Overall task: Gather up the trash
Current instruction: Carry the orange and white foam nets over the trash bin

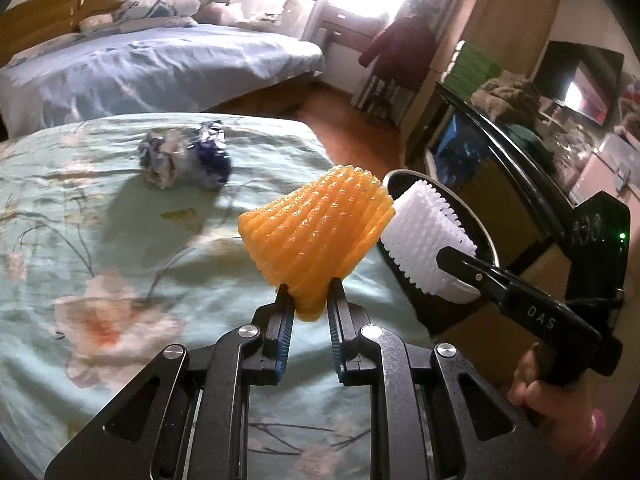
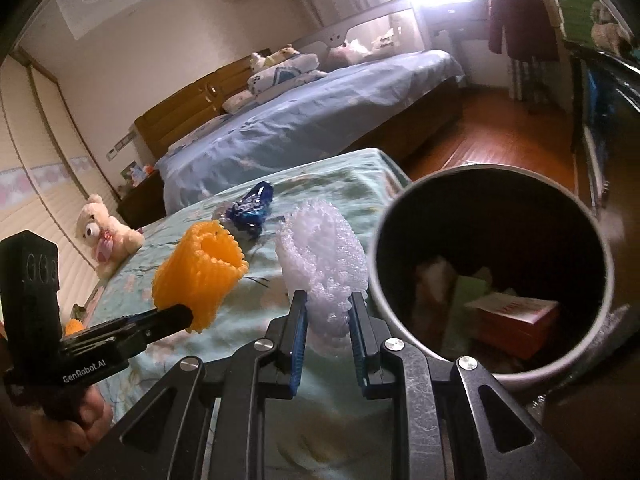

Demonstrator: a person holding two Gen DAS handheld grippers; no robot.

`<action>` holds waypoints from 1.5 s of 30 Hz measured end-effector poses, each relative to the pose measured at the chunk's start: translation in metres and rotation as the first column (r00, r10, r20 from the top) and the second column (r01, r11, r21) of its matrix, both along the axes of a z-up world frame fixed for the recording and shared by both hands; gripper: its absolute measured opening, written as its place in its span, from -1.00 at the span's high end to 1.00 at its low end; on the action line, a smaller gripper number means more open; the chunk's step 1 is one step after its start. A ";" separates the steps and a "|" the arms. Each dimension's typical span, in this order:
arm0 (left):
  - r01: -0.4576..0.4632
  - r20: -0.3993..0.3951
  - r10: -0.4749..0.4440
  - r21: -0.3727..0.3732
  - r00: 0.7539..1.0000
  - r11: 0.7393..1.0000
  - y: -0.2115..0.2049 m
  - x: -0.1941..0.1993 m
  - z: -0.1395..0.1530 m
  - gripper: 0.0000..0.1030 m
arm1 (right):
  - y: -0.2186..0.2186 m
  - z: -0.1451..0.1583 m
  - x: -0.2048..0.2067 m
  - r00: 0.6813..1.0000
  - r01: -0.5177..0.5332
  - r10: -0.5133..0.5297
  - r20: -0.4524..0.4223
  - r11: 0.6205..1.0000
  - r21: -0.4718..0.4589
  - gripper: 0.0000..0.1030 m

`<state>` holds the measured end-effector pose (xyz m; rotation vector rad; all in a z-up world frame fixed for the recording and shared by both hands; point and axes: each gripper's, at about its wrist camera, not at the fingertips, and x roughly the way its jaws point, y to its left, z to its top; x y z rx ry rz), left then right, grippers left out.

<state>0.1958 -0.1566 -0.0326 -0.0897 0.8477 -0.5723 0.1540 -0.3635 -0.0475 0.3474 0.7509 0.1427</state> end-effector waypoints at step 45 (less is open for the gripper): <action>0.226 0.016 -0.228 0.078 0.974 0.971 -0.138 0.005 0.013 0.70 | -0.094 0.001 -0.035 0.971 0.238 -0.237 0.013 0.968 -0.086 0.60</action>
